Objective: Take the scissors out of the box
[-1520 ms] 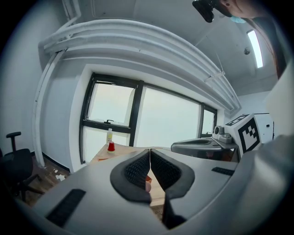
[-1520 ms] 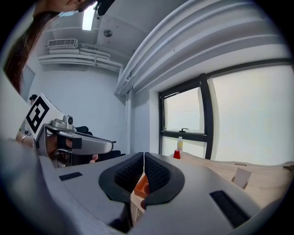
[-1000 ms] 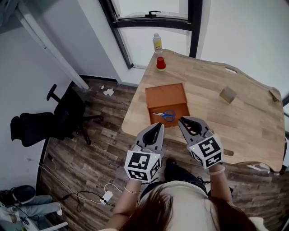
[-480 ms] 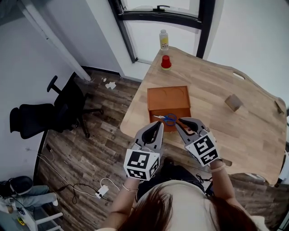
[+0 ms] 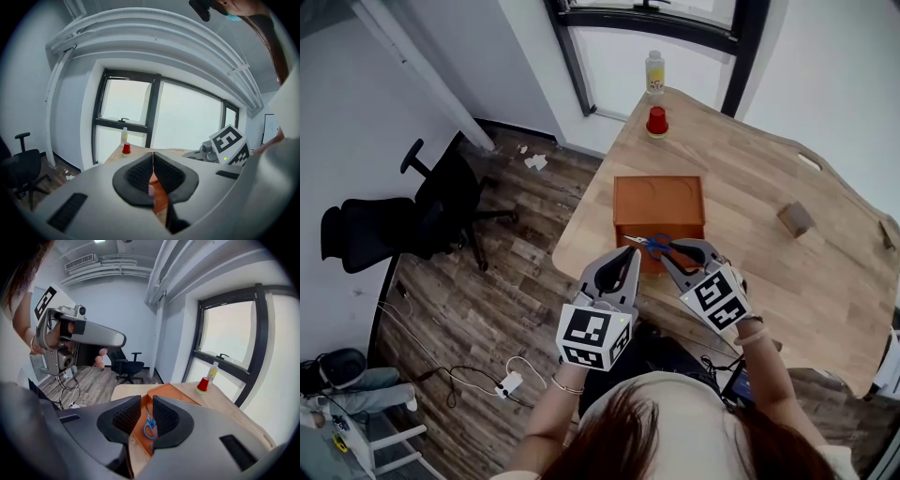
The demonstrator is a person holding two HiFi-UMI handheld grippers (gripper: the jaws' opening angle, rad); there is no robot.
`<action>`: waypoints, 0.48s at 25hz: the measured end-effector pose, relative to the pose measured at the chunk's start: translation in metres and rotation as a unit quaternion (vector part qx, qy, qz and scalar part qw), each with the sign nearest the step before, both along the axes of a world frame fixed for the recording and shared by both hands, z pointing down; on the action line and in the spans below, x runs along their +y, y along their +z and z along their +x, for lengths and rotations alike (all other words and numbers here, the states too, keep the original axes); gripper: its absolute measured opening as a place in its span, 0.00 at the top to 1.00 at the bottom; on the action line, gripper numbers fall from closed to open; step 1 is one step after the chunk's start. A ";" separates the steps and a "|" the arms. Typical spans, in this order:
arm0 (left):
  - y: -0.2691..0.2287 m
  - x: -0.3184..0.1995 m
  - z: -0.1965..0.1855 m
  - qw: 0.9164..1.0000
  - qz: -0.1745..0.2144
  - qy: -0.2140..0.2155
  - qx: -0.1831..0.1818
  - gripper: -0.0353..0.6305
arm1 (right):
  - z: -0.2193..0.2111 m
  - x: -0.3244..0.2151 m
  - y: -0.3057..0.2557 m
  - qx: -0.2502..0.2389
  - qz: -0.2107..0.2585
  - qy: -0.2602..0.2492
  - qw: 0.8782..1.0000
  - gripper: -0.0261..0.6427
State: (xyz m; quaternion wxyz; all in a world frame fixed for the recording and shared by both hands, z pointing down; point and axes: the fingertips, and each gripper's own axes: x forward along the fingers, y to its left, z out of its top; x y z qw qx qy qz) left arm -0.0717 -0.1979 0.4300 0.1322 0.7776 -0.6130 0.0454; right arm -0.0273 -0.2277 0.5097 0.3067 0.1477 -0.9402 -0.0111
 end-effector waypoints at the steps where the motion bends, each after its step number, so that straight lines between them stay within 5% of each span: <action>1: 0.001 -0.001 -0.002 1.000 -0.001 0.001 0.001 0.92 | -0.002 -0.001 0.004 0.007 0.000 -0.004 1.000 0.81; 12: 0.015 -0.027 -0.020 1.000 -0.012 0.026 0.004 0.92 | -0.013 -0.017 0.055 0.087 -0.014 -0.029 0.996 0.78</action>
